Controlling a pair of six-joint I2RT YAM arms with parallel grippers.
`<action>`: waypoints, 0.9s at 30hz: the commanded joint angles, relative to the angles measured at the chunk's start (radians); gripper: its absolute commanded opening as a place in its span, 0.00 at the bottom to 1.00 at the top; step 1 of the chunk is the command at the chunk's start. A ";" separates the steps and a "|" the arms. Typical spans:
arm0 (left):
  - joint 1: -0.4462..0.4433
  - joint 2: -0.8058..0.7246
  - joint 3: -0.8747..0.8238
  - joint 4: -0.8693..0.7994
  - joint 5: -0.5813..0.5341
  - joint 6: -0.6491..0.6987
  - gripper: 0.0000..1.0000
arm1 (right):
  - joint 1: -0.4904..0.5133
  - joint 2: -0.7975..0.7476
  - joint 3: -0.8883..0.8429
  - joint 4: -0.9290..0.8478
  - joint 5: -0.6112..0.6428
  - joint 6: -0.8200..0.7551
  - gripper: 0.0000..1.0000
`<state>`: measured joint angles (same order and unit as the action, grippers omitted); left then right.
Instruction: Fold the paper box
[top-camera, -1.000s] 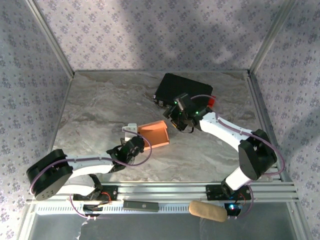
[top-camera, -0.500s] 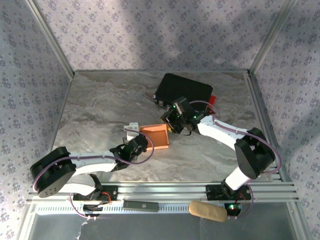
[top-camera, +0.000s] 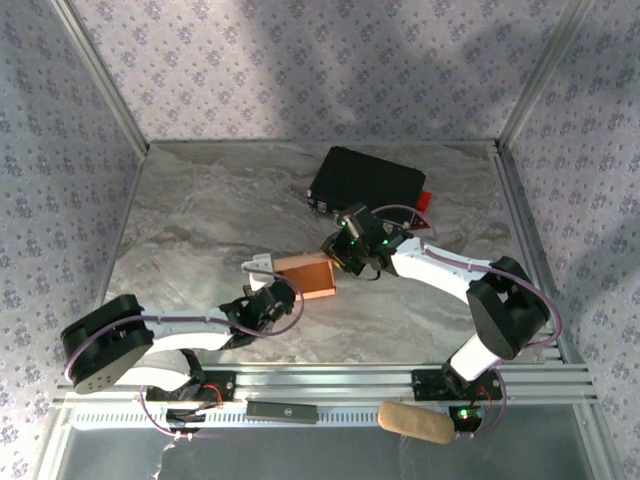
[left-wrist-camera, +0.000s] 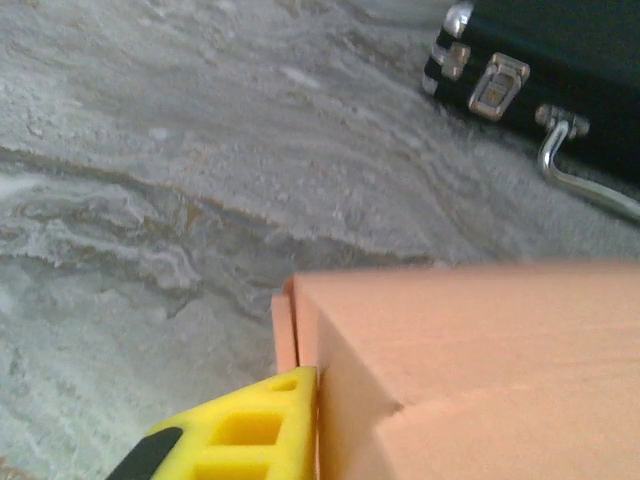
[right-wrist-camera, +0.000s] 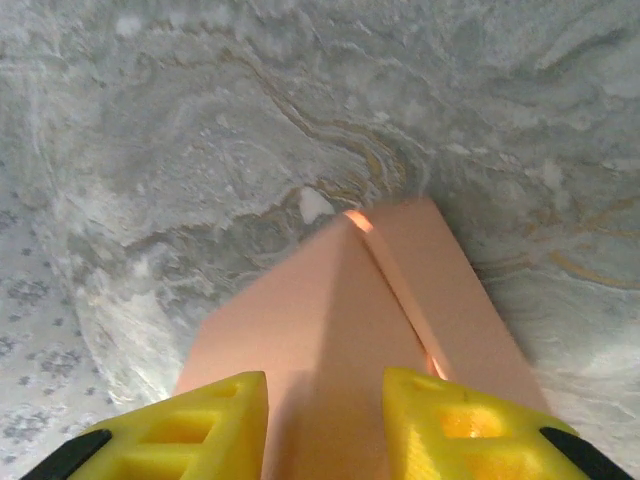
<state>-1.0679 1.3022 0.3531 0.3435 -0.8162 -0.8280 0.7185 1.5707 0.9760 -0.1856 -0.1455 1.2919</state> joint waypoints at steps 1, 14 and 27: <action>-0.009 -0.049 -0.027 0.027 0.069 -0.035 0.18 | 0.016 -0.021 -0.023 -0.028 0.053 -0.042 0.34; -0.022 -0.327 -0.046 -0.216 0.203 -0.122 0.67 | 0.033 -0.019 -0.043 -0.034 0.099 -0.058 0.32; -0.172 -0.530 0.162 -0.775 0.256 -0.456 0.69 | 0.032 -0.013 -0.044 -0.047 0.129 -0.088 0.35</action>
<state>-1.1961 0.8043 0.4091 -0.2539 -0.5312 -1.1778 0.7452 1.5707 0.9470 -0.1913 -0.0566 1.2304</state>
